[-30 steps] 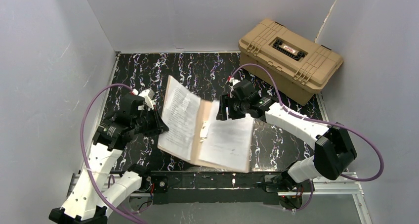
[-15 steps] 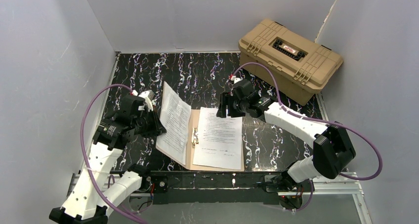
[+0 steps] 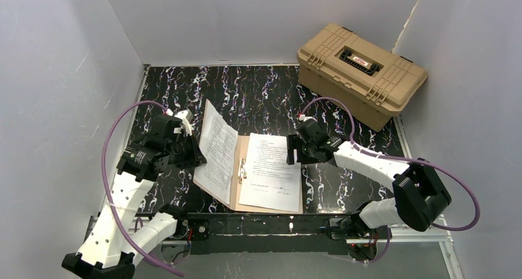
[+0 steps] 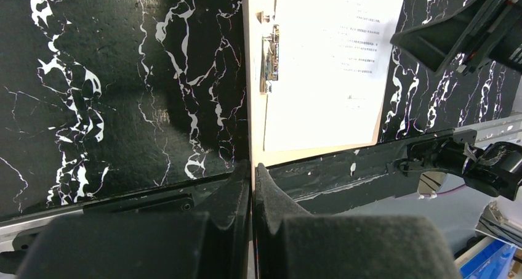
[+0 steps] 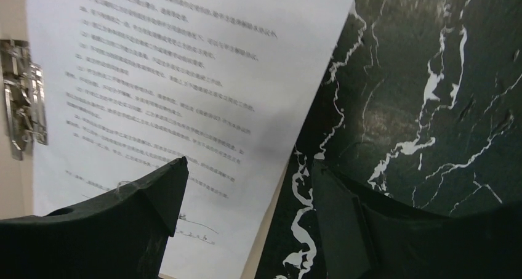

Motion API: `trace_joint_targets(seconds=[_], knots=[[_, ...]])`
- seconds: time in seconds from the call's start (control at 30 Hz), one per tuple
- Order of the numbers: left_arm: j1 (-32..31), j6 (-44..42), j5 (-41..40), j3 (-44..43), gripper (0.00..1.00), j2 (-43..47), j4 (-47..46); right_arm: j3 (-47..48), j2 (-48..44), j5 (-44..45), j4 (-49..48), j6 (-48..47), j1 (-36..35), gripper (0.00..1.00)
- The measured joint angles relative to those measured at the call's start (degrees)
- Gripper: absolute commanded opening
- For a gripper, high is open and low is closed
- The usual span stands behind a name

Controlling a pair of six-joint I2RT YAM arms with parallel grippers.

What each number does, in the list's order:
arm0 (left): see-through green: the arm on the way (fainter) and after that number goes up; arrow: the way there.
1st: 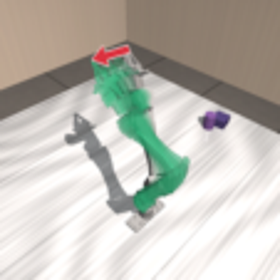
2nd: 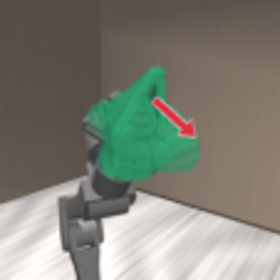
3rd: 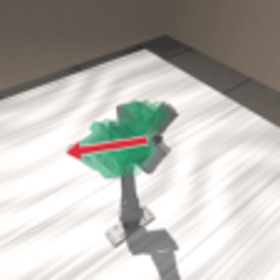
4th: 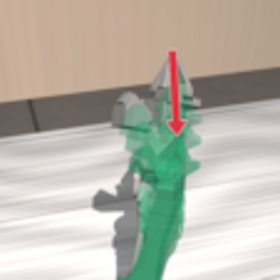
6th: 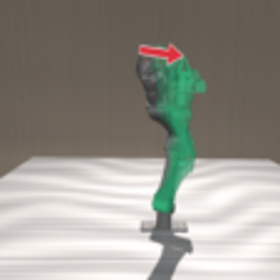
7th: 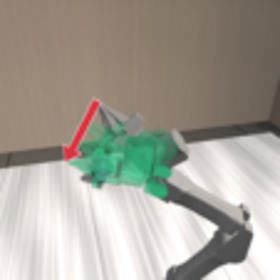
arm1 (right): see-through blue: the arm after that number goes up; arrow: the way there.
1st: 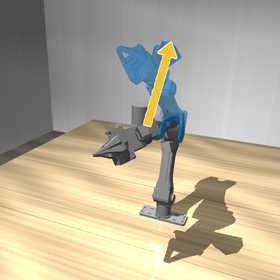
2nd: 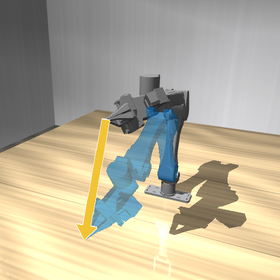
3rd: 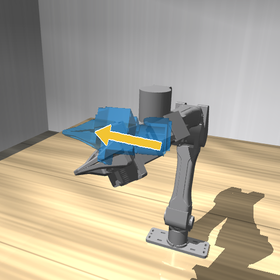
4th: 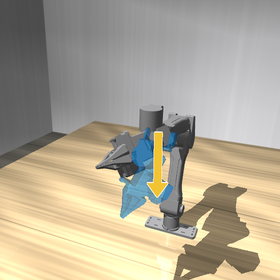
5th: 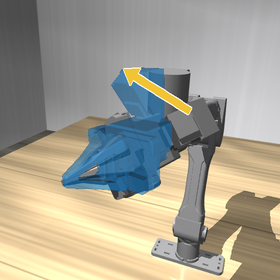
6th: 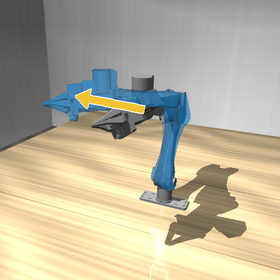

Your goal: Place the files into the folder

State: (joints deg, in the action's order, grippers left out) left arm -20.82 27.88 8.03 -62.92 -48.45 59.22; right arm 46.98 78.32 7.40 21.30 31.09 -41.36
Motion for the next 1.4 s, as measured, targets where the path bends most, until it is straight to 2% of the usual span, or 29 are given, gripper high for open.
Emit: trace_joint_targets(seconds=[0.2,0.27,0.33,0.5,0.67,0.83,0.97,1.2,1.4], knots=[[0.00,-0.61,0.02,-0.11,0.02,-0.76,0.02,-6.51,-1.38,-1.64,-1.84,2.23,0.00,0.84],[0.00,-0.85,0.07,-0.11,0.07,-1.03,0.00,-8.37,-1.77,-2.82,-3.41,3.23,0.00,0.84],[0.00,-1.14,0.46,-0.11,0.14,-1.25,-0.13,-10.14,-2.25,-3.85,-5.14,4.15,0.00,0.84],[0.00,-1.81,3.28,-0.37,0.46,-2.32,-1.14,-12.76,-3.78,-6.93,-10.36,6.56,0.04,0.83],[0.00,-1.05,8.79,-0.59,0.60,-3.17,-4.28,-15.21,-5.01,-9.33,-14.73,8.44,0.11,0.83],[-0.85,2.32,15.63,-0.44,0.63,-3.17,-10.40,-16.70,-5.27,-11.47,-18.27,9.51,0.11,0.84],[-4.50,7.02,18.71,1.73,0.65,-2.84,-18.45,-17.14,-5.09,-12.87,-19.71,9.77,0.11,0.83],[-19.63,13.94,16.59,7.54,0.70,-5.14,-32.37,-17.22,-4.13,-14.27,-21.68,10.36,0.11,0.83],[-26.73,18.08,11.65,13.22,0.72,-10.69,-43.30,-16.79,-6.60,-10.36,-16.50,9.16,0.09,0.84]])
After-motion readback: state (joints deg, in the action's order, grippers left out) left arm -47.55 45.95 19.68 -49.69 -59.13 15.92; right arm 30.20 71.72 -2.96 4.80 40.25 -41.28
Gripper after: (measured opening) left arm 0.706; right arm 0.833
